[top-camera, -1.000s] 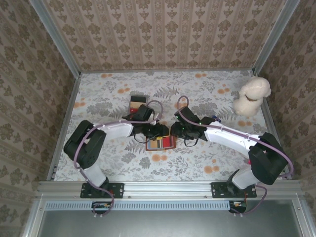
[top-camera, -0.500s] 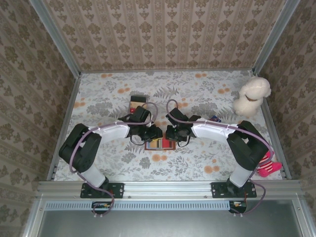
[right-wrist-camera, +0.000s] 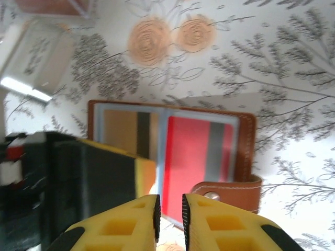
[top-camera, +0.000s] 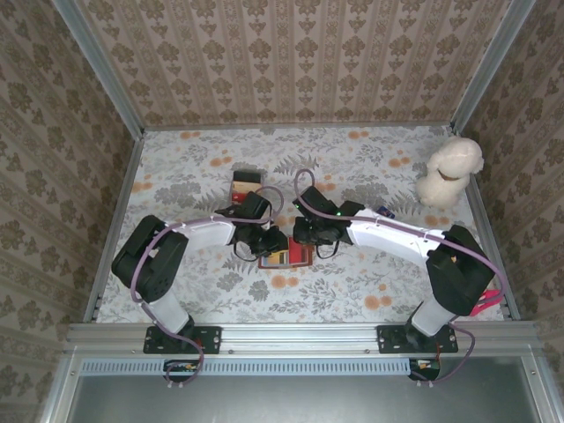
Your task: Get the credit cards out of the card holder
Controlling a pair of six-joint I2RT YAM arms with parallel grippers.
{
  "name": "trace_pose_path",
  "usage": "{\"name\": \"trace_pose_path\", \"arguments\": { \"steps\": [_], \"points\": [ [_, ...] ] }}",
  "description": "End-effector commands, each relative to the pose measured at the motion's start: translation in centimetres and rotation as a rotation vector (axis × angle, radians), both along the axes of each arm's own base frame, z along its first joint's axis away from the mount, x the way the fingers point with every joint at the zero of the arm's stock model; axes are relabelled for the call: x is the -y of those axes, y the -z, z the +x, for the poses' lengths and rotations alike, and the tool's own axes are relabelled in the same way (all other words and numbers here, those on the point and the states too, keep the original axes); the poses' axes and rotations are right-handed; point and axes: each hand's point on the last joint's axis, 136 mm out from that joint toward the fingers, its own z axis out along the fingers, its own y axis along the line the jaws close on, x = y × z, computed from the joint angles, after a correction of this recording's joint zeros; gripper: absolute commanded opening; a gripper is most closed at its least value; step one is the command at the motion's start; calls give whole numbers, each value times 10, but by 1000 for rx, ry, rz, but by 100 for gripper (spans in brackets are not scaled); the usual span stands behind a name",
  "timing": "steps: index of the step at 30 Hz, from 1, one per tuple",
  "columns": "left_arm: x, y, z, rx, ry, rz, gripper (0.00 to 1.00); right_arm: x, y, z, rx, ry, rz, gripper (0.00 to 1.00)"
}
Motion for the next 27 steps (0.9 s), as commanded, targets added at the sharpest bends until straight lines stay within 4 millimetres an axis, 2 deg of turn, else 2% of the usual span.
{"name": "trace_pose_path", "arguments": {
  "steps": [1, 6, 12, 14, 20, 27],
  "points": [
    [3, 0, 2, 4, 8, 3, 20, 3, 8, -13, -32, -19, -81, 19],
    [2, 2, 2, 3, 2, 5, 19, 1, 31, -18, -83, 1, -98, 14],
    [6, -2, 3, -3, 0, -32, 19, 11, 52, -15, -115, 36, -147, 14],
    [8, -3, 3, -5, -1, -50, 20, 18, 60, -15, -133, 51, -165, 15],
    [11, -2, 2, -19, 6, -66, 21, 20, 73, -10, -136, 71, -159, 23],
    [15, 1, 2, -33, 19, -78, 22, 23, 89, -13, -176, 80, -142, 23]
  ]
}}
